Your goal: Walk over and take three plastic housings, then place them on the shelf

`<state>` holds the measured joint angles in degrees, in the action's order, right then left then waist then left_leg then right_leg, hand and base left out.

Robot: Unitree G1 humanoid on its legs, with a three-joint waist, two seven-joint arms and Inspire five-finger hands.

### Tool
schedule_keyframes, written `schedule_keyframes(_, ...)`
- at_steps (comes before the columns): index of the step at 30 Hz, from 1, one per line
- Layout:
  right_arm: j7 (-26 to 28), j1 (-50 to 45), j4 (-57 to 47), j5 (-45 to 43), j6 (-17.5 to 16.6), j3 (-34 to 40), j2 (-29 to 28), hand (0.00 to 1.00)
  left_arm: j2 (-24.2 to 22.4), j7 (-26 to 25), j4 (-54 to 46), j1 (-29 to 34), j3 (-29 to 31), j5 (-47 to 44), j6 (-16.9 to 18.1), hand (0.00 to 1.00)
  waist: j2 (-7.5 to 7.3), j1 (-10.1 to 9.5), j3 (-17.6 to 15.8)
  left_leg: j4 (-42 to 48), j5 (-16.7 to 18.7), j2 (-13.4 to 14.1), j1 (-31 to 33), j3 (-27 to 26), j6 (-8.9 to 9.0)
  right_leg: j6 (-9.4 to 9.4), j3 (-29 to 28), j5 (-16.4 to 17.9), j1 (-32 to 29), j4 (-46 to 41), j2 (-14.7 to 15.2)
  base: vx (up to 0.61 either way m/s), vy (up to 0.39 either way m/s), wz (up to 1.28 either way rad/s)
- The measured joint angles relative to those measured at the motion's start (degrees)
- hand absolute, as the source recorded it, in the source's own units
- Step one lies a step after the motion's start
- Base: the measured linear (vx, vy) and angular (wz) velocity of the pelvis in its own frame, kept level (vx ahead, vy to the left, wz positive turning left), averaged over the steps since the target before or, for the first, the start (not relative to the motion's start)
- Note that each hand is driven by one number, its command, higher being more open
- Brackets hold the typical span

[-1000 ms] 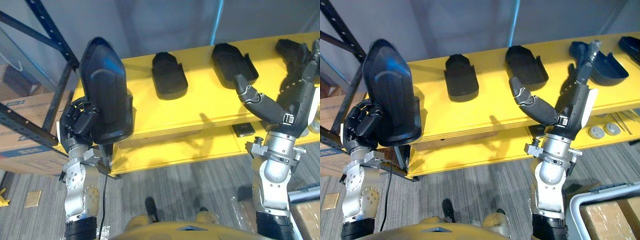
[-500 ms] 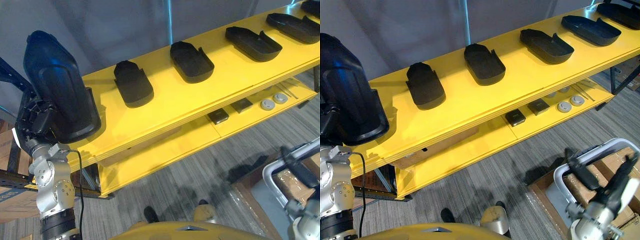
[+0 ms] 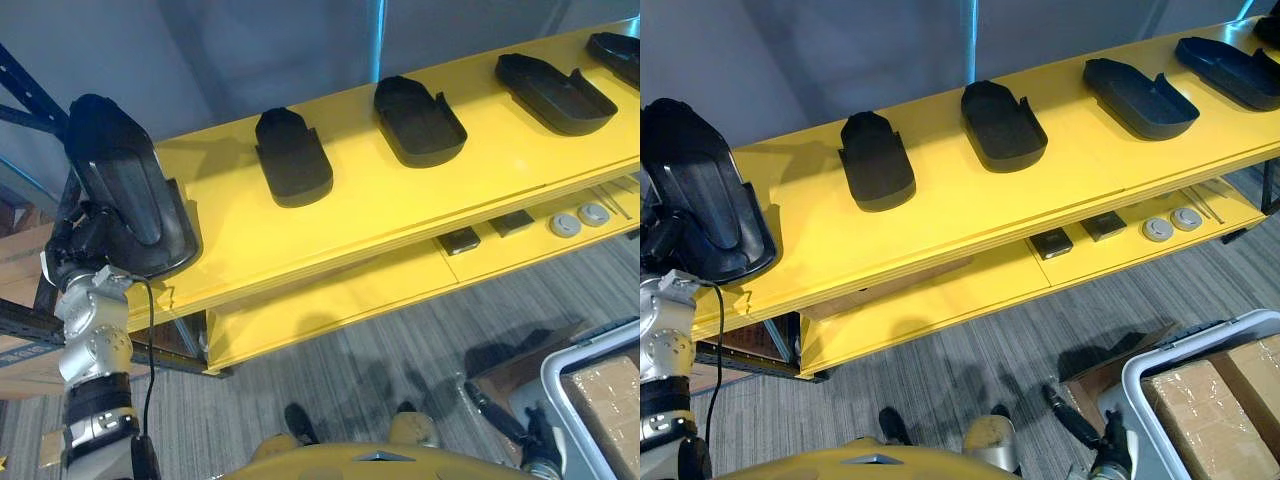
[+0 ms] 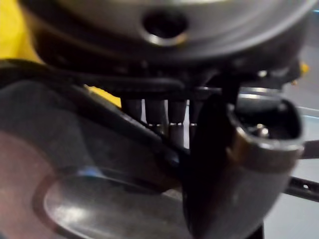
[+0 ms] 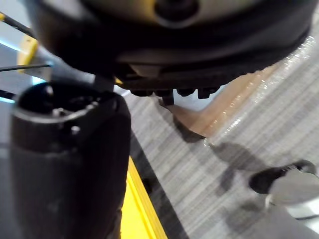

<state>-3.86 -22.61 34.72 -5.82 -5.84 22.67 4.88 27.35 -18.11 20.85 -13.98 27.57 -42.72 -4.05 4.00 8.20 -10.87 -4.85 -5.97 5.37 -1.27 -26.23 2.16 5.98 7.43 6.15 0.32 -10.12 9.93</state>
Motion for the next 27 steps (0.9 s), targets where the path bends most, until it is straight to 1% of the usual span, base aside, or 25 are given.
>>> schedule_keyframes(1,0.8,0.7,1.8,-0.2,0.2,-0.1,0.1,1.00,1.4,0.0,1.4,-1.9,-0.1,-0.4,0.0,0.00,-0.41,-0.04,-1.0,0.0,-0.2,0.0,0.2,0.5,0.07,-0.43,0.2,0.6,-0.3,-0.8,0.0,-0.01,-0.007,0.19)
schedule_keyframes(4,2.3,2.2,4.4,-1.1,0.4,-0.9,1.4,1.00,4.4,0.9,4.1,-5.8,-0.9,-3.1,-0.4,0.00,-0.94,-0.09,-2.9,1.8,-0.6,0.4,2.3,1.7,0.18,-0.62,1.2,0.9,-1.5,-1.6,-0.1,-0.02,-0.020,0.23)
schedule_keyframes(6,2.9,3.9,5.7,-2.2,0.5,-1.0,2.0,1.00,6.1,1.5,5.5,-8.8,-1.3,-5.0,-1.2,0.00,-1.28,-0.17,-4.7,3.4,-0.6,0.9,4.0,2.6,0.00,-0.73,1.7,1.0,-2.6,-2.7,-0.1,-0.01,-0.026,0.16)
schedule_keyframes(8,3.4,6.1,6.1,-3.9,0.5,-2.1,2.3,1.00,8.7,2.5,6.8,-12.1,-2.6,-7.2,-2.6,0.00,-2.30,-0.38,-6.9,5.0,-0.5,1.7,5.3,3.1,0.19,-0.78,2.0,1.0,-3.3,-3.3,-0.6,-0.02,-0.042,0.10)
schedule_keyframes(10,3.6,7.1,6.1,-4.0,0.4,-3.5,2.6,1.00,10.1,3.6,7.6,-14.5,-4.1,-8.8,-3.8,0.00,-2.79,-0.67,-8.0,5.7,-0.3,2.1,6.2,3.3,0.36,-0.95,2.1,1.1,-4.0,-3.6,-0.8,-0.03,-0.027,0.03)
schedule_keyframes(13,3.9,8.1,5.7,-4.0,0.4,-6.3,3.0,1.00,12.0,5.4,9.1,-18.6,-7.4,-10.0,-5.5,0.00,-3.09,-1.06,-9.2,5.7,-0.4,2.3,7.5,3.5,0.33,-0.98,2.1,1.1,-5.3,-3.9,-1.0,-0.01,-0.006,0.02)
schedule_keyframes(14,4.0,8.1,5.6,-3.9,0.5,-7.3,3.2,1.00,12.0,6.1,9.1,-19.8,-8.0,-11.2,-6.3,0.00,-3.09,-1.29,-9.6,5.7,-0.4,2.3,7.7,3.5,0.33,-0.98,2.2,1.1,-5.4,-3.9,-1.0,0.00,0.000,0.00)
schedule_keyframes(17,4.4,8.2,5.1,-3.9,0.8,-9.1,3.3,1.00,12.6,7.8,9.4,-22.5,-9.9,-11.4,-7.3,0.00,-3.32,-1.81,-10.9,5.7,-0.4,2.3,8.0,3.5,0.35,-1.02,2.2,1.1,-5.7,-3.9,-1.0,0.02,0.004,0.01)
schedule_keyframes(19,4.5,8.4,4.5,-4.0,1.1,-9.8,3.3,1.00,14.1,9.0,9.7,-23.2,-11.0,-11.5,-7.8,0.00,-3.36,-1.72,-11.3,5.7,-0.4,2.3,8.7,3.5,0.35,-1.03,2.2,1.1,-6.4,-3.9,-1.0,0.02,0.004,0.01)
schedule_keyframes(20,4.5,8.5,4.4,-4.0,1.4,-9.9,3.3,1.00,14.3,9.4,9.8,-24.5,-11.1,-11.4,-8.9,0.00,-3.29,-1.96,-11.6,5.7,-0.4,2.3,8.8,3.5,0.35,-1.04,2.1,1.1,-6.4,-3.9,-1.0,0.04,0.008,0.03)
schedule_keyframes(22,4.5,8.6,4.2,-4.1,1.6,-10.0,3.3,1.00,14.7,10.1,9.8,-25.0,-11.1,-11.4,-9.7,0.00,-3.26,-2.16,-11.9,5.7,-0.4,2.2,8.8,3.6,0.36,-1.11,2.0,1.2,-6.4,-4.0,-1.0,0.04,0.012,0.04)
schedule_keyframes(27,4.5,8.7,2.7,-4.3,1.7,-10.0,3.3,1.00,15.2,10.4,11.4,-26.6,-11.4,-10.4,-11.1,0.00,-3.28,-2.43,-11.9,6.0,-0.3,2.3,8.8,3.8,0.43,-1.27,2.0,1.3,-6.3,-4.1,-1.0,0.01,0.005,0.01)
